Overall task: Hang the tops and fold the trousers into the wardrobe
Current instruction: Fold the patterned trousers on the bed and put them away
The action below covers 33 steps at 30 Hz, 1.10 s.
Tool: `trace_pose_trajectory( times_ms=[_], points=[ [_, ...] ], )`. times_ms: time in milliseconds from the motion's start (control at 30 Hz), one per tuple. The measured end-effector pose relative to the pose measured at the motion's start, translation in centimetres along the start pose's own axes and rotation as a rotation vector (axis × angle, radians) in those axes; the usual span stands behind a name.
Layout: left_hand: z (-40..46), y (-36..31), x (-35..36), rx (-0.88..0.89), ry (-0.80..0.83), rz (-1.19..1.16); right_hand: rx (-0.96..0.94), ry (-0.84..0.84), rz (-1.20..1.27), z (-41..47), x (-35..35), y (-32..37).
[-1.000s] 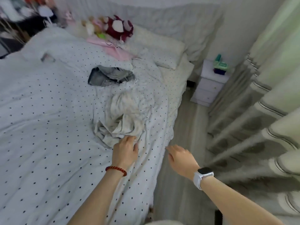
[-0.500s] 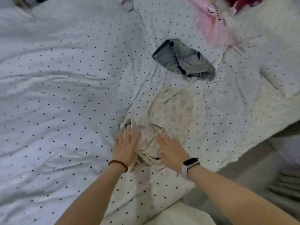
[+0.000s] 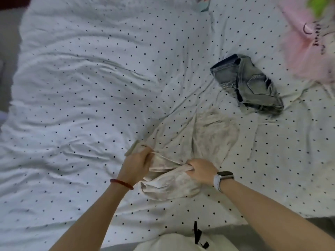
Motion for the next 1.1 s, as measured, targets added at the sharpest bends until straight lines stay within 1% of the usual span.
trace_pose_trajectory(
  times_ms=[100, 267, 333, 400, 467, 533, 600, 633, 667, 733, 833, 933, 1000, 1067, 1100],
  points=[
    [-3.1, 0.3, 2.3, -0.033, 0.145, 0.041, 0.038, 0.095, -0.03, -2.6, 2.3, -0.6],
    [-7.7, -0.1, 6.0, -0.055, 0.291, 0.135, 0.095, 0.155, -0.015, -8.1, 8.9, 0.0],
    [-9.7, -0.7, 7.6, -0.049, 0.414, 0.228, 0.119, 0.182, -0.022, -10.4, 11.3, -0.2],
    [-11.3, -1.1, 9.2, -0.049, 0.54, 0.305, 0.142, 0.216, 0.039, -12.6, 13.4, -0.7],
    [-11.8, -1.1, 10.4, -0.104, 0.585, 0.279, 0.17, 0.208, 0.09, -14.2, 14.1, -1.4],
    [-10.9, -1.6, 11.0, -0.152, 0.533, 0.189, 0.206, 0.074, 0.08, -14.8, 12.8, -2.5],
    [-8.3, -3.1, 11.6, -0.195, 0.406, 0.041, 0.219, -0.121, 0.107, -14.4, 9.8, -4.4],
    [-7.4, -3.7, 11.5, -0.236, 0.35, -0.057, 0.234, -0.192, 0.132, -14.1, 8.6, -5.1],
    [-5.5, -4.6, 11.8, -0.282, 0.295, -0.165, 0.26, -0.248, 0.157, -13.2, 6.9, -6.6],
    [-2.3, -5.2, 12.7, -0.428, 0.245, -0.344, 0.318, -0.323, 0.199, -11.4, 4.0, -8.8],
    [3.6, -4.7, 15.7, -0.651, 0.23, -0.524, 0.416, -0.409, 0.332, -7.2, 0.1, -12.7],
    [9.0, -3.6, 19.6, -0.81, 0.182, -0.691, 0.489, -0.437, 0.517, -2.5, -2.5, -16.4],
    [11.2, -3.3, 21.5, -0.862, 0.119, -0.777, 0.499, -0.386, 0.654, 0.0, -3.0, -17.8],
    [12.8, -3.3, 23.2, -0.919, 0.074, -0.875, 0.488, -0.313, 0.846, 1.7, -2.8, -18.5],
    [13.5, -3.5, 23.9, -0.94, 0.074, -0.917, 0.483, -0.274, 0.906, 2.5, -2.7, -18.9]
  ],
)
Point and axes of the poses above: each hand's wrist, its own z-axis towards the middle knuckle, its own x-axis out of the palm, y = z × x, the point moved 6 cm from there along z, towards the middle knuckle, and after that the axes turned 7 degrees about -z, right-handed, at the moved point
